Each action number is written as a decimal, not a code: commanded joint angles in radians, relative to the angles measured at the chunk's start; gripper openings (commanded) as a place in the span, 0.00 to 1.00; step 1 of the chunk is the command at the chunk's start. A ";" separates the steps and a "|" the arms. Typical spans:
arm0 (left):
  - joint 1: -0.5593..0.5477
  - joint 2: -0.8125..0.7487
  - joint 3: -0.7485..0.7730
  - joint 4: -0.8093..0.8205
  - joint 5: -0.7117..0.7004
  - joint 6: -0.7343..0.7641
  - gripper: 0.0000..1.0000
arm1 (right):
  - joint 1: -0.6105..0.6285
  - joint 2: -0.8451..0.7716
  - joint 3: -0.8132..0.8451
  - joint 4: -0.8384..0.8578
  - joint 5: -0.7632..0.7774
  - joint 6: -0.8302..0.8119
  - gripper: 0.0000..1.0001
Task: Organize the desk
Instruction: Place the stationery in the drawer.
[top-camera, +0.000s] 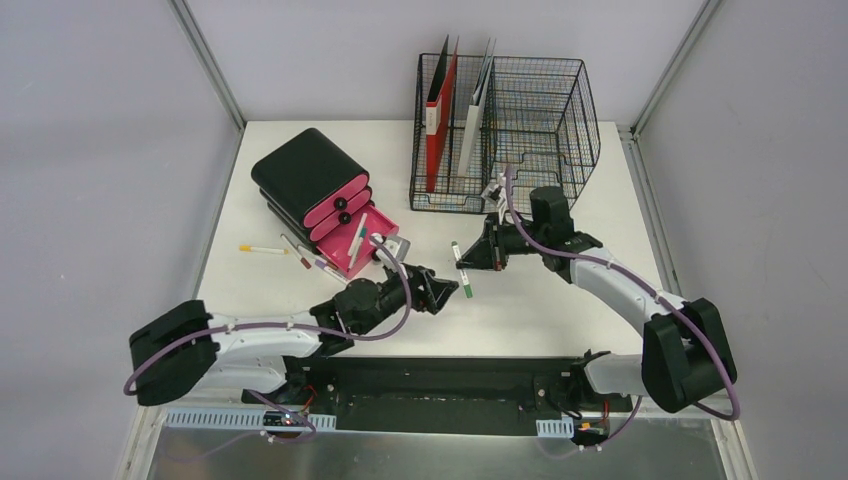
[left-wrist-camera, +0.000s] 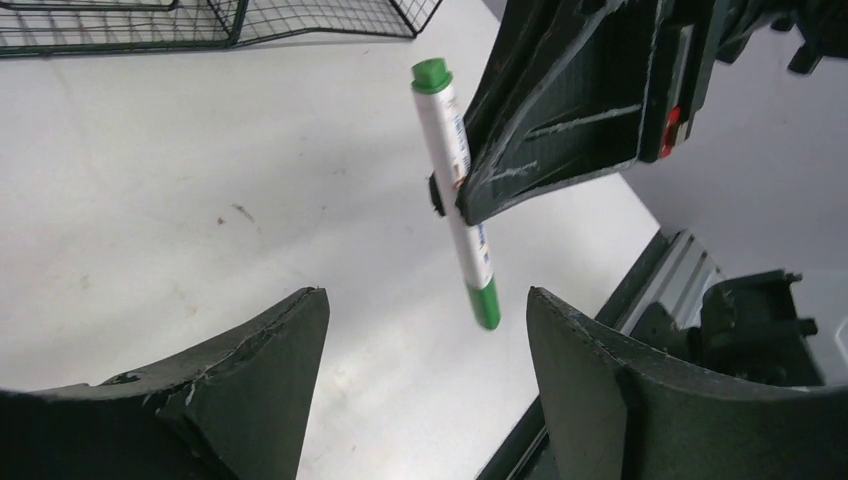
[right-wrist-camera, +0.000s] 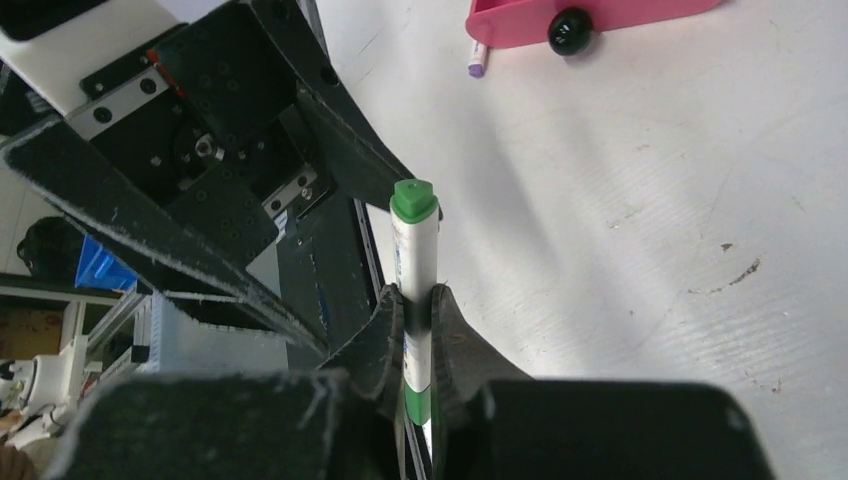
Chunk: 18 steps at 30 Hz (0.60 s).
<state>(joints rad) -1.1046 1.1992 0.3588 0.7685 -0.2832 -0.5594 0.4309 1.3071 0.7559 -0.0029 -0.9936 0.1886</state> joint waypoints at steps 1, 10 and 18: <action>0.018 -0.163 -0.018 -0.245 0.032 0.102 0.74 | 0.006 -0.002 0.070 -0.134 -0.112 -0.241 0.00; 0.067 -0.526 -0.071 -0.622 -0.099 0.157 0.76 | 0.014 0.043 0.194 -0.533 -0.087 -0.663 0.00; 0.243 -0.649 -0.064 -0.856 -0.035 0.088 0.76 | 0.159 0.105 0.356 -0.748 0.202 -0.870 0.00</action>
<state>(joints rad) -0.9257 0.5777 0.2981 0.0536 -0.3393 -0.4461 0.5148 1.3811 1.0046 -0.6167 -0.9455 -0.5064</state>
